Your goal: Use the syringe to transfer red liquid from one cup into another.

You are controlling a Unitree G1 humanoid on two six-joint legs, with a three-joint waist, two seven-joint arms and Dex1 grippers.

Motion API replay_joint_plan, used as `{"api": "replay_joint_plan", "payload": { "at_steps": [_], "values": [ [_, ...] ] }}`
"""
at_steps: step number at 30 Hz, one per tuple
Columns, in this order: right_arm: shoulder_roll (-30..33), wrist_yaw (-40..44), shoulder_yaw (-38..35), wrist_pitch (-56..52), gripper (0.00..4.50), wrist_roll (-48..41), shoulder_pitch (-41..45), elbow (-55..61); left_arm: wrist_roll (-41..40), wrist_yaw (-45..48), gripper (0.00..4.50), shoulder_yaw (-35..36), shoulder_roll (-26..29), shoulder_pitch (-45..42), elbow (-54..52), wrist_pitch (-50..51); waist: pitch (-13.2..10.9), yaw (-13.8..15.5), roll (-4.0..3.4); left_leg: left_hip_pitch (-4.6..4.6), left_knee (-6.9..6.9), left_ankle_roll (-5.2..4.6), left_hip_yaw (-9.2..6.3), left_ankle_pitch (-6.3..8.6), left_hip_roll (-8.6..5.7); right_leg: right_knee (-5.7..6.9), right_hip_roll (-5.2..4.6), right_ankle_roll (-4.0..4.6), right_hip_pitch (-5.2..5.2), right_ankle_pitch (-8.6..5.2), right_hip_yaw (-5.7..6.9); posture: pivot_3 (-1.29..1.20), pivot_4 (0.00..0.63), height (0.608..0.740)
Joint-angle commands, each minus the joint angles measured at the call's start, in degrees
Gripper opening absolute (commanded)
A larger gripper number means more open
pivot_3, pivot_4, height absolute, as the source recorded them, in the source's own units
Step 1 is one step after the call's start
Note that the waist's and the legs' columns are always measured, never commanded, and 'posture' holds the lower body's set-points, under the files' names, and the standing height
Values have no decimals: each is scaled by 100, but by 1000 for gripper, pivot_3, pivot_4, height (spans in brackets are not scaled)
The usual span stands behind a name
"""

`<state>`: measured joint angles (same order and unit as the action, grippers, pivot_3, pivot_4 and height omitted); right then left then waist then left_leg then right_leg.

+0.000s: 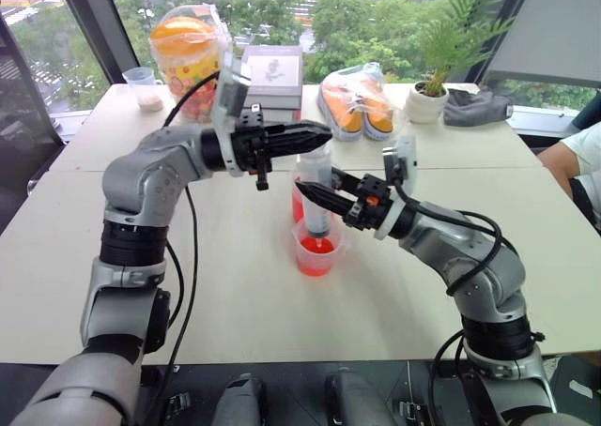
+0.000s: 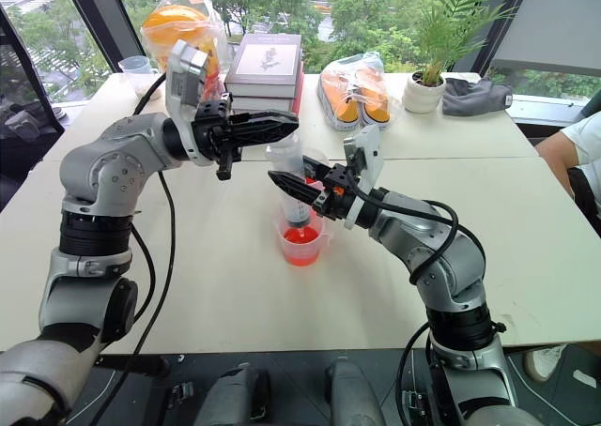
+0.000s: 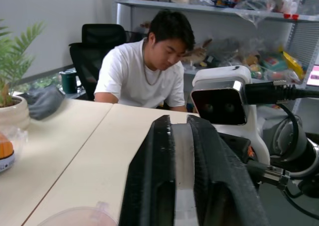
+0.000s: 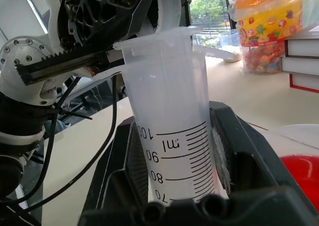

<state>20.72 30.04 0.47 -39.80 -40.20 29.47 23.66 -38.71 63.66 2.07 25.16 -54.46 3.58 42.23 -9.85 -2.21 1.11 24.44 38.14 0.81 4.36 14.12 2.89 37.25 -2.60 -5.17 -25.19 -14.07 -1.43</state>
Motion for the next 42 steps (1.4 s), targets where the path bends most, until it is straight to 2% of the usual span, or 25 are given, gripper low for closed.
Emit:
{"api": "replay_joint_plan", "payload": {
  "at_steps": [1, 5, 6, 12, 15, 20, 24, 27, 28, 31, 39, 42],
  "values": [
    [-62, -78, -345, 144, 1375, -272, 190, 469, -69, -96, 2271, 113, 129, -151, 82, 132, 0, 1, 0, -2, 0, 0, 1, 0, 0, 0, -1, 0, 1, 0, -1, 0, 150, 740],
    [-14, -10, -211, 121, 1375, -164, -42, 392, -85, -290, 4362, 463, 354, -243, 164, 18, 0, -18, 0, -1, -1, 0, -1, 0, 1, 0, 1, 0, 0, 0, 0, 0, 150, 740],
    [2, 2, -201, 125, 1375, -139, -66, 379, -107, -320, 4467, 515, 401, -227, 150, 16, 0, -20, 0, -1, -2, 0, -1, 0, 1, 0, 1, 0, 0, 0, 0, 0, 150, 740],
    [79, -30, -297, -17, 1375, -245, 78, 292, -170, -574, 4467, 827, 644, 120, -71, -14, 0, -13, 0, -1, -1, 0, 1, 0, 1, 0, -1, 0, 0, 0, 0, 0, 150, 740],
    [83, -285, -577, -275, 1375, -523, 476, 156, -182, -760, 4467, 934, 668, 438, -306, -33, 0, -19, 0, -1, -1, 0, 3, 0, 1, 1, -3, 0, 0, 0, -1, 0, 150, 740],
    [394, -1513, -1311, -1330, 1375, -562, 1802, -910, -196, -1067, 4467, 1016, 667, 998, -791, -46, 0, -9, 0, -1, 0, 0, 4, 0, 2, 0, -5, 1, 0, 1, -1, 0, 150, 740],
    [897, -1924, -1540, -2504, 1375, -504, 2570, -1937, -306, -1270, 4467, 1073, 607, 1304, -1111, -31, 1, 39, 1, 2, -2, 0, 5, 0, 1, -3, -8, 2, -1, 0, 0, 0, 150, 740],
    [1295, -2011, -1235, -3177, 1375, -99, 2840, -2626, -297, -1409, 4467, 1061, 577, 1524, -1290, -79, 0, 38, 1, 3, -8, -1, 9, 1, 1, -11, -8, 2, -2, 0, -1, 0, 150, 740],
    [1498, -1989, -876, -3572, 1375, 155, 2889, -3052, -299, -1468, 4467, 1060, 551, 1654, -1405, -104, 0, 34, 0, 3, -9, -2, 11, 1, 1, -12, -9, 2, -3, 0, -2, 0, 150, 740],
    [1769, -1712, -163, -3771, 1375, 668, 2810, -3815, -285, -1607, 4467, 1014, 475, 1939, -1638, -170, 1, 19, 1, 2, -12, -2, 12, 1, 1, -16, -8, 3, -3, 0, -4, 0, 150, 740],
    [1663, -834, 650, -2866, 1375, 1749, 3011, -5827, -182, -1797, 4467, 757, 392, 2240, -1993, -206, 1, -25, 1, 0, -12, -2, 13, 1, 0, -15, -5, 1, -3, 0, -6, 0, 150, 740],
    [1617, -521, 688, -2532, 2792, 2007, 3160, -6384, -161, -1839, 4500, 654, 376, 2262, -2038, -231, 1, -15, 1, 1, -9, -2, 12, 1, 0, -15, -4, 1, -1, 1, -5, 0, 150, 740]
  ]
}}
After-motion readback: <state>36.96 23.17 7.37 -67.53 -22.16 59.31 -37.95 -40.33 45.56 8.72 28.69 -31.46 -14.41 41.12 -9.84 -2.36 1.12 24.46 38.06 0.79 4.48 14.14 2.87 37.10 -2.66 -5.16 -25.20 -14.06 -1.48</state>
